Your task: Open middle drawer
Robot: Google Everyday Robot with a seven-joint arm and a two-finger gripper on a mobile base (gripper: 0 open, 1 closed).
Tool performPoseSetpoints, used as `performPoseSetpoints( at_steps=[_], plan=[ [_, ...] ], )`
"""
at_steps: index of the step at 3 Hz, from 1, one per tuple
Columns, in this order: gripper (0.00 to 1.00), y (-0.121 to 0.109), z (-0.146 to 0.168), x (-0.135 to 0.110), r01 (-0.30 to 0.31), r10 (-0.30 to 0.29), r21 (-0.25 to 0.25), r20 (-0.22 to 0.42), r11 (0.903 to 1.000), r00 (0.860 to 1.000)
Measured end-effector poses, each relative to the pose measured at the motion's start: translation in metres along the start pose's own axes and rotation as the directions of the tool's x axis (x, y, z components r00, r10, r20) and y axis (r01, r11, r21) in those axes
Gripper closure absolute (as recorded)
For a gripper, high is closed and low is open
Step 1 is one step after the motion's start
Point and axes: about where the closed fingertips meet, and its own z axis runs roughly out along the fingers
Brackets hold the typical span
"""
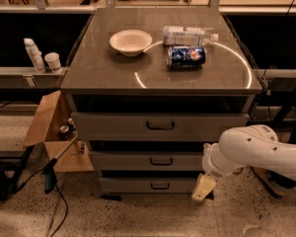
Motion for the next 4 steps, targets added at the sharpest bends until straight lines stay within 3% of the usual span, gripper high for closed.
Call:
performPoseSetpoints(
  at_steps=[1,2,4],
  plan=[
    [0.0,-0.003,0.016,0.001,0.001,-0.001,-0.011,0.005,0.9999,1.0],
    [0.0,-0.006,0.052,0.009,-0.004,0.004,-0.007,0.017,1.0,1.0],
    [0.0,-0.008,0.093,0.027,-0.023,0.021,0.076,0.028,0.9969,0.999]
  ],
)
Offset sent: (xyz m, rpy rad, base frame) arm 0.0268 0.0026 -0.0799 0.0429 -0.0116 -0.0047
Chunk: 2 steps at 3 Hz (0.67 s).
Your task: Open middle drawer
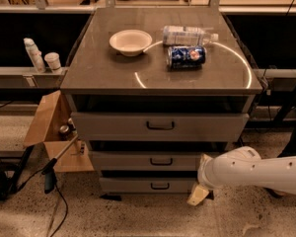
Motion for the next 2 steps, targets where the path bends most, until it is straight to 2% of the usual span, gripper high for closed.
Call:
performPoseSetpoints(
  at_steps=[1,2],
  plan=[
    [0.0,0.0,0.013,0.004,0.032,-0.033,0.04,0.026,0.9987,0.999],
    [0.0,0.006,0.029,0.004,0.038,-0.039,0.022,0.067,0.9991,0.997]
  ],
)
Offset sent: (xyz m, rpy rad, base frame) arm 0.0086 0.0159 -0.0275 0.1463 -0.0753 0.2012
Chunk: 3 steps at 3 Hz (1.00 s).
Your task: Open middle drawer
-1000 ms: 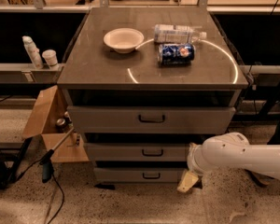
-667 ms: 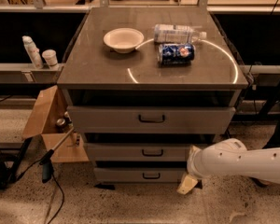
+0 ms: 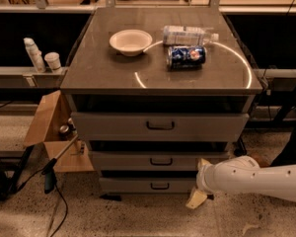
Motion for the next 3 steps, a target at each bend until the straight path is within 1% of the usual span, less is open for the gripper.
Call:
performPoseSetpoints(
  at_steps=[1,2,3],
  plan=[
    [0.0,0.005,0.015,-0.012,-0.008,0.014,-0.065,0.087,0.9979,0.996],
    [0.0,-0.001,0.019,-0.02,0.046,-0.028,-0.117,0.149,0.9921,0.988],
    [0.0,-0.003,0.022,-0.022,0.116,-0.09,-0.136,0.181,0.9839,0.979]
  ],
)
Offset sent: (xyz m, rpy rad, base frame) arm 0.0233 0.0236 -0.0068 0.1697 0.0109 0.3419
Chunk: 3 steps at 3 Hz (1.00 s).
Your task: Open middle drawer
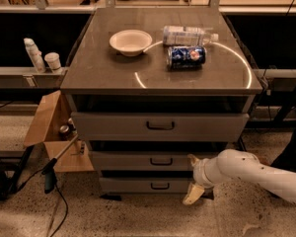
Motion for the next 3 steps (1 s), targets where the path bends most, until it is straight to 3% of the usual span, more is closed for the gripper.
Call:
performPoseSetpoints(
  at_steps=[1,2,3],
  plan=[
    [0.0,-0.007,0.004,-0.001,0.008,-0.008,0.011,-0.008,0.9999,1.0],
    [0.0,-0.05,0.005,-0.011,0.043,-0.041,0.049,-0.032,0.9979,0.999],
    [0.0,-0.05,0.005,-0.011,0.043,-0.041,0.049,-0.032,0.9979,0.999]
  ],
)
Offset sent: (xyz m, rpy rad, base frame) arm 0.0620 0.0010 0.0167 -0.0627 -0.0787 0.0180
